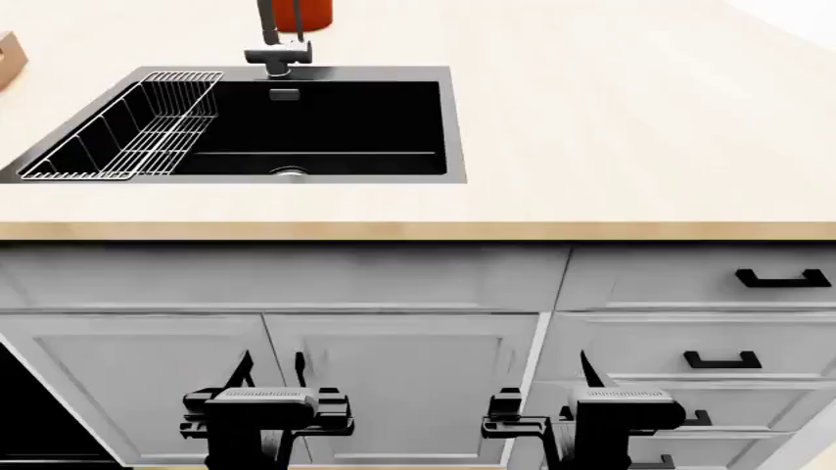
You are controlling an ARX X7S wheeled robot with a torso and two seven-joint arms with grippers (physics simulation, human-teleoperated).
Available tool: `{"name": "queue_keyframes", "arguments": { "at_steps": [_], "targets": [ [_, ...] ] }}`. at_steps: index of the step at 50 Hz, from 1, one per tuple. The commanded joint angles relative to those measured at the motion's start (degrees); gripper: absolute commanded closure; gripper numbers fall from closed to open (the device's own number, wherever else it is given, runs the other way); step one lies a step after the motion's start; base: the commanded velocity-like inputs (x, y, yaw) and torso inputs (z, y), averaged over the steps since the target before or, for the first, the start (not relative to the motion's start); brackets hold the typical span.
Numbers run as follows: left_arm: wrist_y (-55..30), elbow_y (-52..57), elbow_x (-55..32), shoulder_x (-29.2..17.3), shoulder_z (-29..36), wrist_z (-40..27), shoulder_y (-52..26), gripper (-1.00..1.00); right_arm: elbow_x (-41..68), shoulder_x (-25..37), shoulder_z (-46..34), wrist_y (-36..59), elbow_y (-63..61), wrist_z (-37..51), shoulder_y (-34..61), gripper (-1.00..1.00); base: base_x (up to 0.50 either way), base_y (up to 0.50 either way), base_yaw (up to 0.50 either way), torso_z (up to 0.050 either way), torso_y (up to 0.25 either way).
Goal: Close the dishwasher door
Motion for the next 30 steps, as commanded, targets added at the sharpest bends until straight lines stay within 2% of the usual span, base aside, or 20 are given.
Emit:
{"name": "queue_keyframes", "arguments": {
  "at_steps": [1,3,6,10,24,30],
  "targets": [
    [-0.1,1.0,-0.6,-0.9,1.0,-1.3,0.5,-1.0,0.6,1.0,-1.0,0.8,-2.1,1.4,-1.0,-1.0,0.0,0.0,0.0,0.0,0.0],
    [-1.0,6.5,-0.7,-1.5,1.6,-2.3,4.0,-1.0,0.5,1.6,-1.3,2.6,-8.5,2.5,-4.2,-1.0,0.0,0.0,0.0,0.0,0.0],
    [-1.3,19.2,0.0,-2.3,3.4,-2.8,13.2,-1.0,0.6,2.8,-2.0,4.0,-19.6,2.6,-11.5,-1.0,0.0,0.0,0.0,0.0,0.0],
    [0.7,24.9,0.3,-3.3,5.1,-3.1,18.6,-1.0,0.7,4.1,-3.2,3.8,-28.3,2.4,-17.5,-1.0,0.0,0.0,0.0,0.0,0.0],
    [3.1,24.8,-0.2,-4.6,6.6,-5.2,19.8,-1.0,0.6,5.5,-4.1,3.0,-30.6,4.1,-18.6,-1.0,0.0,0.0,0.0,0.0,0.0],
    [2.7,24.3,0.8,-5.2,7.3,-6.1,19.6,-1.0,-0.1,5.7,-4.9,3.0,-30.2,5.0,-18.4,-1.0,0.0,0.0,0.0,-0.049,0.0]
  ]
}}
